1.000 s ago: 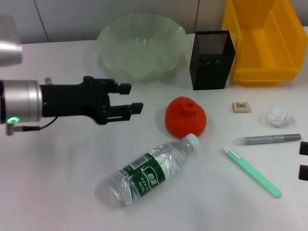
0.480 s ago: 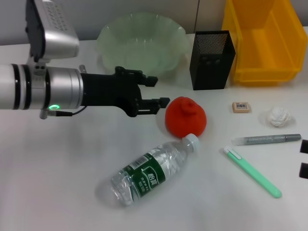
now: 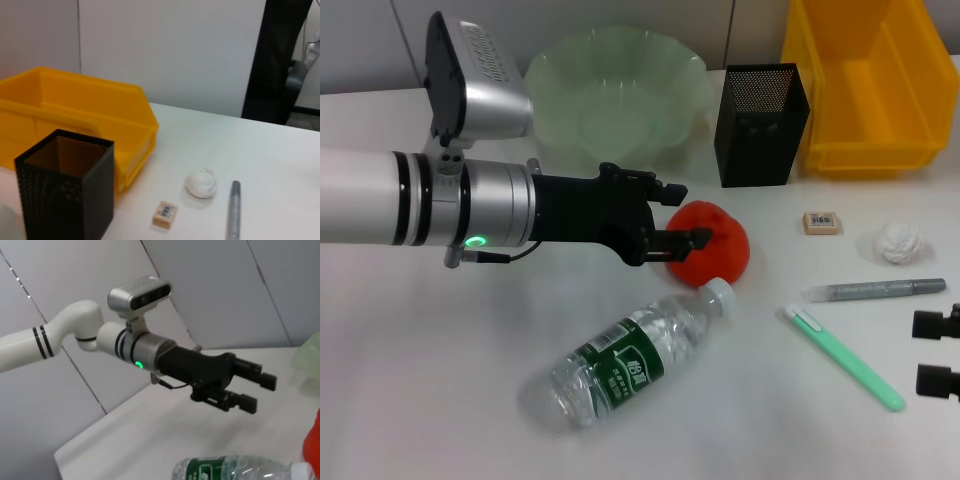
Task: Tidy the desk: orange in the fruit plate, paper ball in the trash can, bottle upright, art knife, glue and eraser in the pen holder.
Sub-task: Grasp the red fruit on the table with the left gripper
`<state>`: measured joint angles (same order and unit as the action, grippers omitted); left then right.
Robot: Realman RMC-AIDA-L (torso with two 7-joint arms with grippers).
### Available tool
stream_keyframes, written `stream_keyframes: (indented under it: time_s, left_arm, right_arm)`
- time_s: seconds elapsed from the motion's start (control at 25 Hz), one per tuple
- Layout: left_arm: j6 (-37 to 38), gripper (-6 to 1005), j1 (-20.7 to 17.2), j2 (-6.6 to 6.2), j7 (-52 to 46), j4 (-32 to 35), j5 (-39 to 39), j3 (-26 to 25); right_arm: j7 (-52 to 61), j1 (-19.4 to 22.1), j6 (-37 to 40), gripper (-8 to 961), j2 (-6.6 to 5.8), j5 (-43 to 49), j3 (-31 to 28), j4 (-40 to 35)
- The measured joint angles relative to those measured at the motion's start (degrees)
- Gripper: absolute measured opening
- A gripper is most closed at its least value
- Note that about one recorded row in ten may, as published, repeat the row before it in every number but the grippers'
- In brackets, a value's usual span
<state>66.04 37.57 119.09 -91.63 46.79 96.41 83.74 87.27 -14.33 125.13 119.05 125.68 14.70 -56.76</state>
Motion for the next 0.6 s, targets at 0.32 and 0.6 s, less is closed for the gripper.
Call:
stream_keyframes:
  time_s: [0.32,0.6]
  left_arm:
    - [-6.3,605,0.9,0.02,-0.2,-0.1,-0.5,5.7]
    - [-11.9,606,1.8,0.09,-0.5,0.2,-1.1,11.3]
  right_arm:
    - [0.0,1.5,0.0,761,0.23,2.3,1.0,0.8]
    - [-0.4,2.7,0.1,761,0.25,2.4,1.0,1.9]
